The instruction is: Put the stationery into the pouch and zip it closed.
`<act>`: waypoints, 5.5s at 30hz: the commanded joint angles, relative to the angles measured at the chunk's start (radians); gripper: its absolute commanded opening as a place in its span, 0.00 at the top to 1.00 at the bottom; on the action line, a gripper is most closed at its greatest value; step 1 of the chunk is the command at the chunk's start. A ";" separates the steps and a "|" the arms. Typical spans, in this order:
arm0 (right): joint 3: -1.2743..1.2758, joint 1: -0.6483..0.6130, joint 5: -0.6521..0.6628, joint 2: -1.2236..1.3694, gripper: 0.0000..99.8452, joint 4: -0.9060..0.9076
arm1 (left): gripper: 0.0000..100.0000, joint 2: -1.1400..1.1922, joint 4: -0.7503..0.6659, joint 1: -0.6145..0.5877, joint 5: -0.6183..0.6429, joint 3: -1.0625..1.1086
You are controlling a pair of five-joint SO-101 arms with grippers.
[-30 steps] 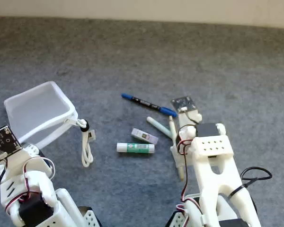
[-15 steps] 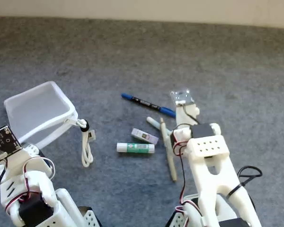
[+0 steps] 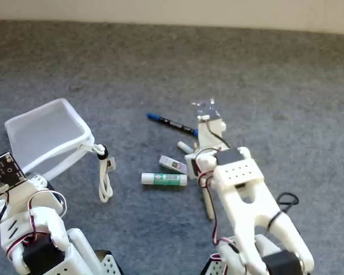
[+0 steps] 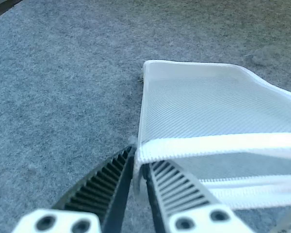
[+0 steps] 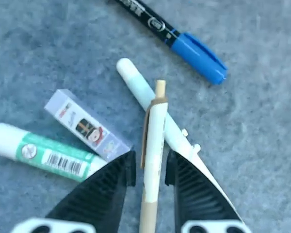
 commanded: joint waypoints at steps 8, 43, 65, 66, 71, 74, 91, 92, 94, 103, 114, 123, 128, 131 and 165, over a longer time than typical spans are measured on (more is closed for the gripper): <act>-0.305 -0.004 -0.075 0.329 0.90 -0.028 | 1.00 -0.010 -0.003 0.019 0.009 0.008; -0.340 -0.025 -0.193 -0.128 1.00 0.326 | 1.00 -0.010 -0.002 0.074 -0.012 -0.120; 0.091 -0.027 -0.193 -0.691 1.00 0.108 | 1.00 0.441 0.184 0.351 -0.084 -0.699; 0.091 -0.027 -0.193 -0.700 1.00 0.108 | 1.00 0.472 0.196 0.367 -0.101 -0.717; 0.091 -0.027 -0.193 -0.788 1.00 0.111 | 1.00 0.608 0.270 0.452 -0.132 -0.794; 0.090 -0.027 -0.193 -0.874 1.00 0.111 | 1.00 0.671 0.287 0.458 -0.130 -0.829; -0.039 -0.302 -0.186 -1.052 1.00 -0.015 | 1.00 0.903 0.388 0.458 -0.094 -0.986; -0.061 -0.325 -0.186 -1.052 1.00 -0.025 | 1.00 0.903 0.388 0.458 -0.094 -0.975; -0.110 -0.367 -0.186 -1.052 1.00 -0.042 | 1.00 0.903 0.388 0.458 -0.094 -0.954; -0.193 -0.501 -0.184 -0.997 1.00 -0.274 | 1.00 0.903 0.387 0.458 -0.094 -0.952; -0.194 -0.504 -0.184 -0.822 1.00 -0.590 | 1.00 0.906 0.387 0.458 -0.094 -0.951; -0.194 -0.504 -0.184 -0.682 1.00 -0.783 | 1.00 0.908 0.387 0.460 -0.094 -0.952; -0.189 -0.504 -0.184 -0.591 1.00 -0.871 | 1.00 0.909 0.387 0.460 -0.094 -0.954; -0.189 -0.501 -0.184 -0.549 1.00 -0.924 | 1.00 0.909 0.387 0.460 -0.094 -0.954; 0.154 -0.568 0.040 -0.549 0.82 -0.858 | 1.00 0.909 0.387 0.460 -0.094 -0.954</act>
